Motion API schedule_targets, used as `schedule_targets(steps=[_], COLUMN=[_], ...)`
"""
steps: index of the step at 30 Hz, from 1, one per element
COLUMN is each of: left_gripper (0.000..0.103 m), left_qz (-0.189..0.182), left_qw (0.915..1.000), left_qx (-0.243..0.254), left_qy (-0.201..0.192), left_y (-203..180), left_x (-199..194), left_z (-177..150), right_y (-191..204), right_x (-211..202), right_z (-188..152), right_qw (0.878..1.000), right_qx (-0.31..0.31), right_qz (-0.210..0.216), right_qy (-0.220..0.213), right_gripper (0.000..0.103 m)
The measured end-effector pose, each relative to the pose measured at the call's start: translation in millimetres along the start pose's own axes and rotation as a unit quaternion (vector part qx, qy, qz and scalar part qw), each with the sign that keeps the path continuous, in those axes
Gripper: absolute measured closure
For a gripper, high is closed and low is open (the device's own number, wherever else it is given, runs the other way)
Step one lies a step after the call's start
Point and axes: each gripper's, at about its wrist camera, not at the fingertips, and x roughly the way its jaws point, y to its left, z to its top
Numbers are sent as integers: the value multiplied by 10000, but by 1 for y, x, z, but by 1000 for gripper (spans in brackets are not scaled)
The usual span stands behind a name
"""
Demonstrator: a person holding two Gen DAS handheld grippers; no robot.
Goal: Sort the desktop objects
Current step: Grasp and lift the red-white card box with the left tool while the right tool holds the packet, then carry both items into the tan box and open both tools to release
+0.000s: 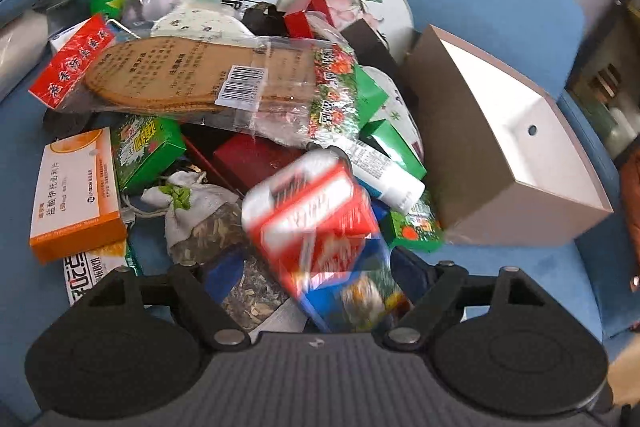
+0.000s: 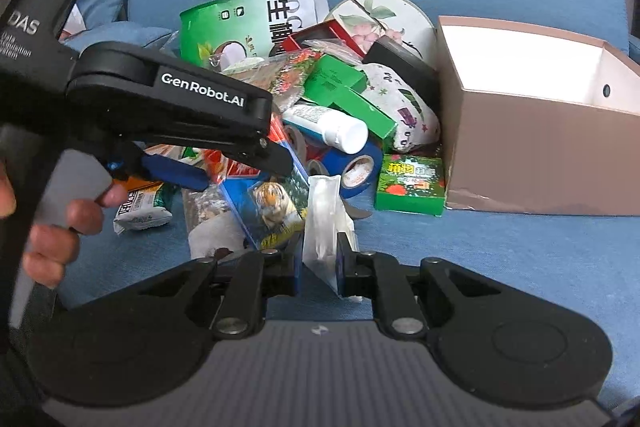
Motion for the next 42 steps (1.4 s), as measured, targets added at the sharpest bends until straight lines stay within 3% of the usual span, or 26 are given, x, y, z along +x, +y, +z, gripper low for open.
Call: schedule_targets(steps=[3,5,7,9,13,14,15,23,29,36,38,42], left_gripper=[19,22,53,70,73,75,85,86,86,86,86,86], left_qz=[47,-127,-428,-568,-746,-746,-758,-840,-1262,-1603,-1731,-1767], left_qw=[9998,9990,9972,9954,9949,9950,9949,9948,9876,9741,9733,9740], left_qx=[197,391,503,401,116,146,193,577,855,1261,1216,1231], left_qy=[34,145,350,652,673,650,633,71,-375,-973,-894,-698], left_y=[-13,-24,-27,-22,-9,-10,-11,-25,-51,-110,-125,-155], left_x=[6,9,14,27,33,32,31,-10,-40,-38,-21,32], left_z=[1,-4,-12,-20,-28,-28,-27,-22,9,63,79,108], right_y=[-3,-3,-4,-5,-13,-15,-16,-24,-45,-86,-108,-152], right_x=[0,-1,-1,-3,-7,-7,-7,-20,-55,-84,-68,-12], right_z=[-1,-2,-2,-3,-7,-7,-7,0,29,97,116,138], right_qw=[10000,10000,10000,9999,9998,9998,9998,9993,9959,9786,9742,9713], right_qx=[53,76,72,29,96,108,126,309,426,342,615,1031], right_qz=[-3,6,-19,-89,-142,-156,-157,12,124,-744,-1018,-1506], right_qy=[-23,-37,-44,-57,-29,-29,-35,-209,-785,-1887,-1919,-1527], right_gripper=[89,89,89,89,89,89,89,90,90,90,90,90])
